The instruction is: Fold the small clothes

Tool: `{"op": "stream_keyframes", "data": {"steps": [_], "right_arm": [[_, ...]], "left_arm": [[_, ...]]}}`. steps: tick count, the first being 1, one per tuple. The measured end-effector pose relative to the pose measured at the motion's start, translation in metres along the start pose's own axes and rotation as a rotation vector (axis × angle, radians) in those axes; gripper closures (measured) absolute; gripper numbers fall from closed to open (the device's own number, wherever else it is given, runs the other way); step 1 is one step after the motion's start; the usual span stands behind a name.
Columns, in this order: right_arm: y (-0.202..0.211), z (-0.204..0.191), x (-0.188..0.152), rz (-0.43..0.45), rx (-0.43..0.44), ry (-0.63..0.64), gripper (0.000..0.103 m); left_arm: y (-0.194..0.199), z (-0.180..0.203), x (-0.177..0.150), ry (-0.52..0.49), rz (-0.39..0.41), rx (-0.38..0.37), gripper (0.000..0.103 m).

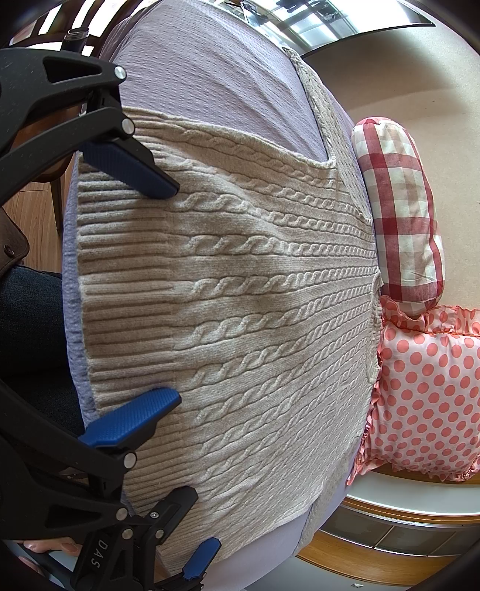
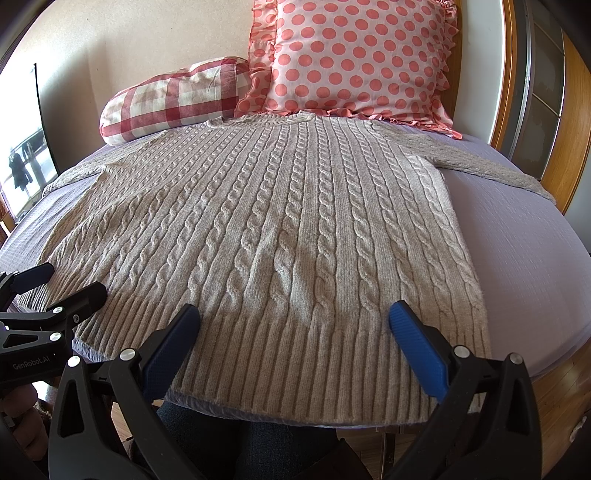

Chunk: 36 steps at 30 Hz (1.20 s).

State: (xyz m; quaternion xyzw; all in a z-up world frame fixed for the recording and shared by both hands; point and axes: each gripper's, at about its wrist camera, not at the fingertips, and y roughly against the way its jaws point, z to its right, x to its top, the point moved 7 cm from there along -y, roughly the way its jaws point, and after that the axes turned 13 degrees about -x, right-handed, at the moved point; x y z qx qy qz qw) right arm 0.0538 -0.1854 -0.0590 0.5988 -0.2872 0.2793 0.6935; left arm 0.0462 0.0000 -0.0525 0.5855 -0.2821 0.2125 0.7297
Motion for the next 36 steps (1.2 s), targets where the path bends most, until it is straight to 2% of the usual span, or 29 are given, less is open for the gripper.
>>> {"op": "stream_keyframes", "data": {"steps": [33,36], "right_arm": [[-0.0011,-0.0016,0.0003,0.001,0.0,0.0,0.001],[-0.0034,-0.003,0.002,0.027,0.016,0.005,0.001]], "left_arm": [[0.0001,0.0,0.0,0.0,0.001,0.0,0.002],[0.0,0.0001,0.0,-0.002,-0.003,0.0,0.002]]}}
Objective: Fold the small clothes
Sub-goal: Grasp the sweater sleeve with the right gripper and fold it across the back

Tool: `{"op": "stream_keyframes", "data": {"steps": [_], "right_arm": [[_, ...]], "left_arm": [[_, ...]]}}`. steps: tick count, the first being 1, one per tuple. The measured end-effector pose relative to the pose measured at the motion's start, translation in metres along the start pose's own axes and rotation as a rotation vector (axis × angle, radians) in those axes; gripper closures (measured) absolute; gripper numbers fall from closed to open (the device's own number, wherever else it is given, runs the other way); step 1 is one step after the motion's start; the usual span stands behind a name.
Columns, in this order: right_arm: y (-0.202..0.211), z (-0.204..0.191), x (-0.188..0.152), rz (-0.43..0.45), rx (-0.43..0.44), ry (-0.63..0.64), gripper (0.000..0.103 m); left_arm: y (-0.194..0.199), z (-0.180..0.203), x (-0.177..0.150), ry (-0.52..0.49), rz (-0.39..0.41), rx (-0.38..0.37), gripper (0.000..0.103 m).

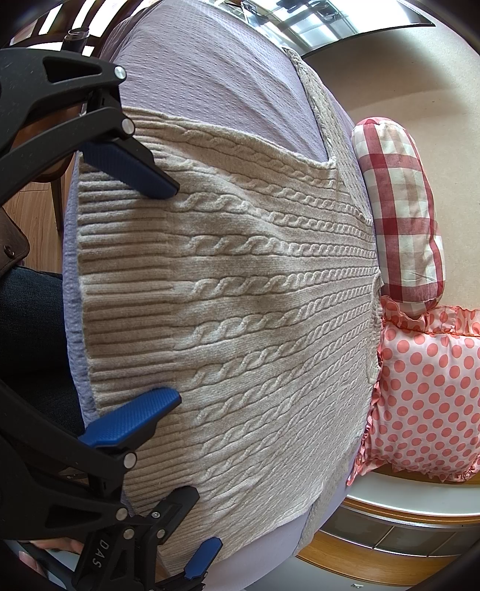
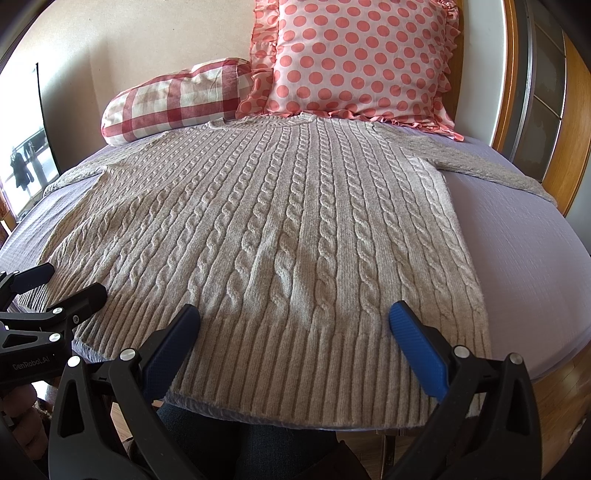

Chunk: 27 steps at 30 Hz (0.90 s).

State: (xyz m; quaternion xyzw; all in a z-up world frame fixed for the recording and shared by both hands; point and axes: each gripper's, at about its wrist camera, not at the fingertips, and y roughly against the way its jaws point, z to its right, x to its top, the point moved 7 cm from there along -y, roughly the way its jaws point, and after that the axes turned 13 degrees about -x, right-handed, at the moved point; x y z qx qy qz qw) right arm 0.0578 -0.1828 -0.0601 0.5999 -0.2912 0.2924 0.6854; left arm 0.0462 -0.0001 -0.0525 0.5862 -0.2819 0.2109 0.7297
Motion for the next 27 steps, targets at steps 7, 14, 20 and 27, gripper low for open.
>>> {"op": "stream_keyframes", "data": {"steps": [7,14,20,27], "right_arm": [[0.013,0.072,0.053,0.129,0.1,-0.135,0.001],[-0.042,0.29,0.144,0.086,-0.129,-0.563,0.005],[-0.149,0.426,0.139,-0.12,-0.226,-0.931,0.061],[-0.211,0.48,0.114,-0.202,-0.264,-1.16,0.069]], "left_arm": [[-0.002,-0.002,0.014,-0.006,-0.036,-0.046,0.002],[0.021,-0.043,0.071,0.099,0.144,-0.087,0.002],[0.02,-0.089,0.119,0.17,0.212,-0.012,0.002],[0.007,-0.137,0.137,0.3,0.22,0.008,0.002]]}}
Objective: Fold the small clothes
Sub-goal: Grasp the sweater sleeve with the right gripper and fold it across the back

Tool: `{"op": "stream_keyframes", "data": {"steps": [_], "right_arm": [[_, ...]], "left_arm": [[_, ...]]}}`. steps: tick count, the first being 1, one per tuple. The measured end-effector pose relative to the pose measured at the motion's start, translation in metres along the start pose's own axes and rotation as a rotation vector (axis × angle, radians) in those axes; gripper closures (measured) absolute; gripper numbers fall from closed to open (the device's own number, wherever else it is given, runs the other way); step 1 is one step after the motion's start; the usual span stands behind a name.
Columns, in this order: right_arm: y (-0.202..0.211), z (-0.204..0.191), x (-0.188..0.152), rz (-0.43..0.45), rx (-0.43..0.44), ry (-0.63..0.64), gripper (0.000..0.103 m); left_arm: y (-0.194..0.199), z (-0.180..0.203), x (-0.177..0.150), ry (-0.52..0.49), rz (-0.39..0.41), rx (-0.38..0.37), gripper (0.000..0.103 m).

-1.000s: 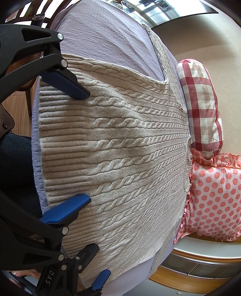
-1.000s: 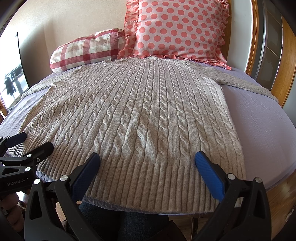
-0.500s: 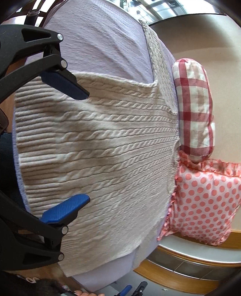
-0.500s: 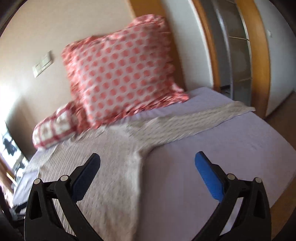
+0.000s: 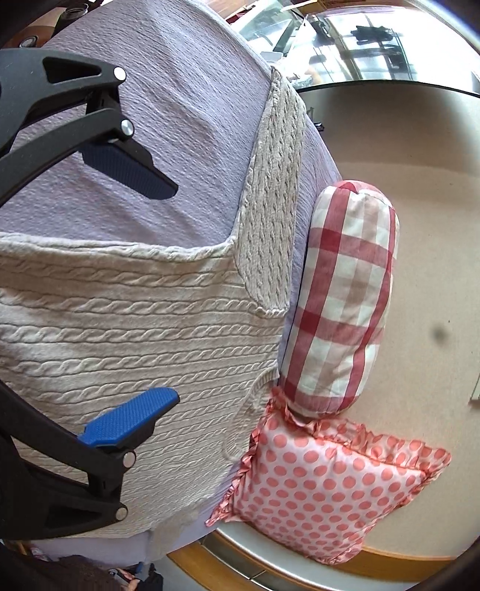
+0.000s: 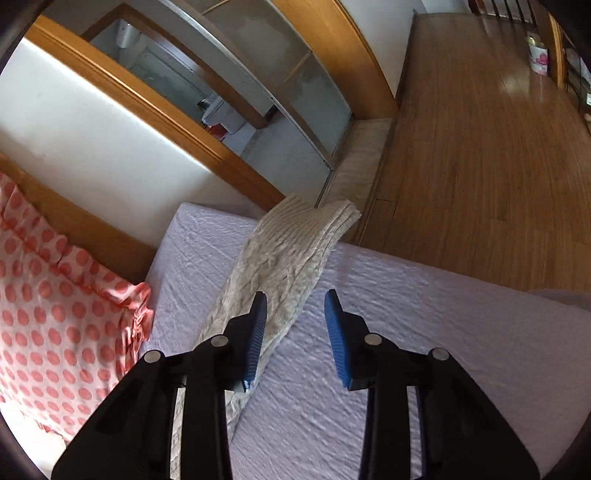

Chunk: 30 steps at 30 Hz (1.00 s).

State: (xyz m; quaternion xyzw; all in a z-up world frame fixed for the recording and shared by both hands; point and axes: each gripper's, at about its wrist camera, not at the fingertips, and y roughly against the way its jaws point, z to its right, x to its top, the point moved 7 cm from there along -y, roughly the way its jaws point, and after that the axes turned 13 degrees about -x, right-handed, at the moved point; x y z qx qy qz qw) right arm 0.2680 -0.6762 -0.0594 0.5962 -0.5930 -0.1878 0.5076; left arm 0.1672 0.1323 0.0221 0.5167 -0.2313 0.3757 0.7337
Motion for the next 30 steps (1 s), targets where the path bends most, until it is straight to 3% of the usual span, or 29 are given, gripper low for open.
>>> {"op": "stream_keyframes", "data": {"steps": [3,4,5,7,10,14,19,23,26,28,30], "right_arm": [[-0.007,-0.004,0.009,0.029,0.007,-0.021,0.073],[-0.009,-0.005,0.01,0.044,0.003,-0.014,0.077],[-0.012,-0.005,0.01,0.053,-0.011,0.007,0.091],[-0.009,-0.005,0.011,0.064,-0.001,0.024,0.095],[0.03,-0.021,0.012,0.162,0.089,0.077,0.096],[0.115,-0.098,-0.03,0.248,0.284,0.293,0.096],[0.213,-0.216,-0.166,0.183,0.61,0.611,0.096],[0.235,-0.283,-0.301,-0.003,0.773,0.818,0.096],[0.221,-0.308,-0.412,-0.155,0.775,0.988,0.096],[0.196,-0.3,-0.493,-0.282,0.7,1.162,0.096],[0.173,-0.283,-0.544,-0.417,0.58,1.274,0.095]], "left_arm": [[-0.005,-0.01,0.004,0.026,0.007,0.014,0.002],[-0.007,-0.013,0.005,0.034,0.004,0.02,0.002],[-0.009,-0.016,0.006,0.04,0.003,0.022,0.002],[-0.01,-0.022,0.006,0.056,0.0,0.014,0.002],[-0.008,-0.032,0.007,0.086,0.006,-0.031,0.002],[-0.003,-0.049,0.011,0.141,0.022,-0.106,0.002],[0.003,-0.078,0.017,0.229,0.044,-0.132,0.002],[0.01,-0.106,0.021,0.291,0.059,-0.106,0.002],[0.012,-0.128,0.028,0.347,0.065,-0.099,0.002],[0.012,-0.146,0.035,0.381,0.073,-0.084,0.002],[0.012,-0.166,0.043,0.416,0.077,-0.063,0.003]]}}
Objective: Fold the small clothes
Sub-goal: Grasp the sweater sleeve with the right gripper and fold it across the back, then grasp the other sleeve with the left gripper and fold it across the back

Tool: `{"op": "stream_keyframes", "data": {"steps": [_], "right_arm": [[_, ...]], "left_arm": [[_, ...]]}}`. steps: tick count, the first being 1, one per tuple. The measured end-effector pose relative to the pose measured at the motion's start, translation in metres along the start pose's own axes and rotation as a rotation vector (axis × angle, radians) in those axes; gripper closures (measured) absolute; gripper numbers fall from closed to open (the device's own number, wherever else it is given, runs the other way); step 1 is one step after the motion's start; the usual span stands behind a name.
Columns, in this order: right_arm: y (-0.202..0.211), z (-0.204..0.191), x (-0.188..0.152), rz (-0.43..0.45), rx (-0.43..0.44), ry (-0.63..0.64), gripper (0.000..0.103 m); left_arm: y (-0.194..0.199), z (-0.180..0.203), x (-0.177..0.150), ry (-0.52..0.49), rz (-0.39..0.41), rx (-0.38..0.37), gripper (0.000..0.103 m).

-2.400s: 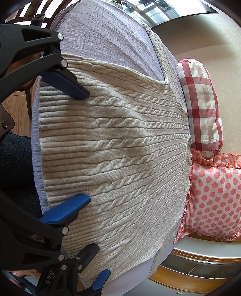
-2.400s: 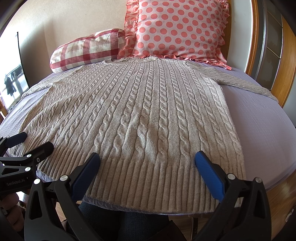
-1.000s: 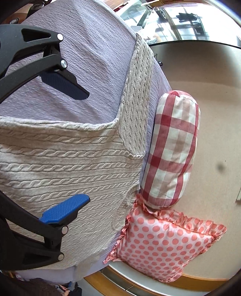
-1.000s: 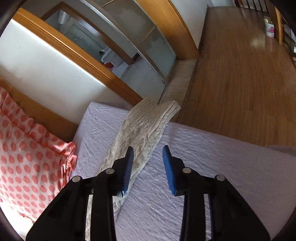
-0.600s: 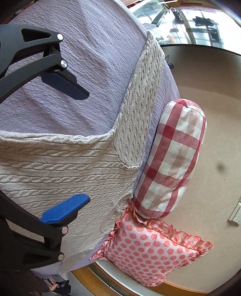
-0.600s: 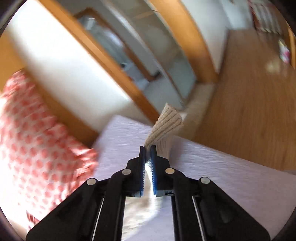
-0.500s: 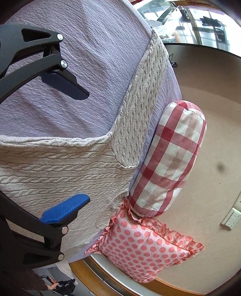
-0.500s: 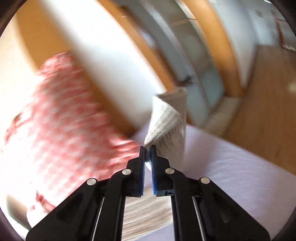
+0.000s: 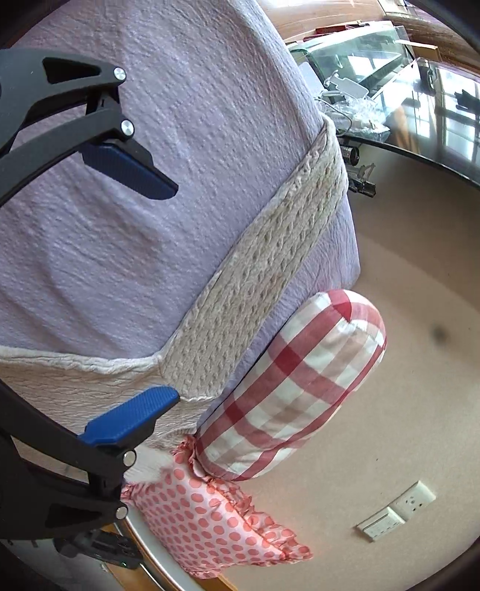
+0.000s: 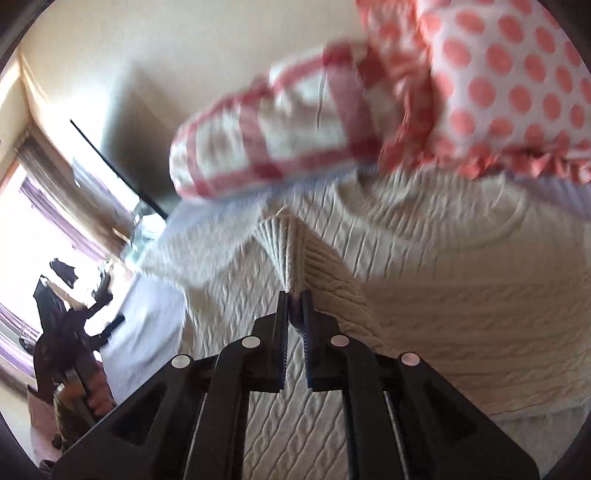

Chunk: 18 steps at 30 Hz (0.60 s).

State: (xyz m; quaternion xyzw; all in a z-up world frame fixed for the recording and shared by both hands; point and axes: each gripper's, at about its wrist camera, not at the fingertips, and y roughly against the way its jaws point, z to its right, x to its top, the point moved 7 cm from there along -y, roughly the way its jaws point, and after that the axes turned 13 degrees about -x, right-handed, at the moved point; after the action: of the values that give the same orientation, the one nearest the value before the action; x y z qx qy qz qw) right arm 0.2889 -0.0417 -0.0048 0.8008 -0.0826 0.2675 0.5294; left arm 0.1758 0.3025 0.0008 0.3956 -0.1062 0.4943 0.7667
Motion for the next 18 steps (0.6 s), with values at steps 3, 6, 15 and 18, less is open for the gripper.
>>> {"op": "stream_keyframes", "data": {"steps": [3,6,15,18], "right_arm": [[0.008,0.005,-0.017,-0.03,0.037,-0.051,0.09],[0.059,0.035,-0.01,0.143,0.032,-0.106,0.039],[0.127,0.121,-0.027,0.339,-0.06,-0.235,0.023],[0.133,0.135,-0.035,0.349,-0.059,-0.275,0.023]], "left_arm": [[0.001,-0.026,0.026,0.061,0.024,0.022,0.006],[-0.001,-0.054,0.052,0.121,0.044,0.045,0.011],[-0.012,-0.141,0.108,0.342,0.088,0.054,0.036],[-0.016,-0.151,0.119,0.37,0.097,0.049,0.043]]}}
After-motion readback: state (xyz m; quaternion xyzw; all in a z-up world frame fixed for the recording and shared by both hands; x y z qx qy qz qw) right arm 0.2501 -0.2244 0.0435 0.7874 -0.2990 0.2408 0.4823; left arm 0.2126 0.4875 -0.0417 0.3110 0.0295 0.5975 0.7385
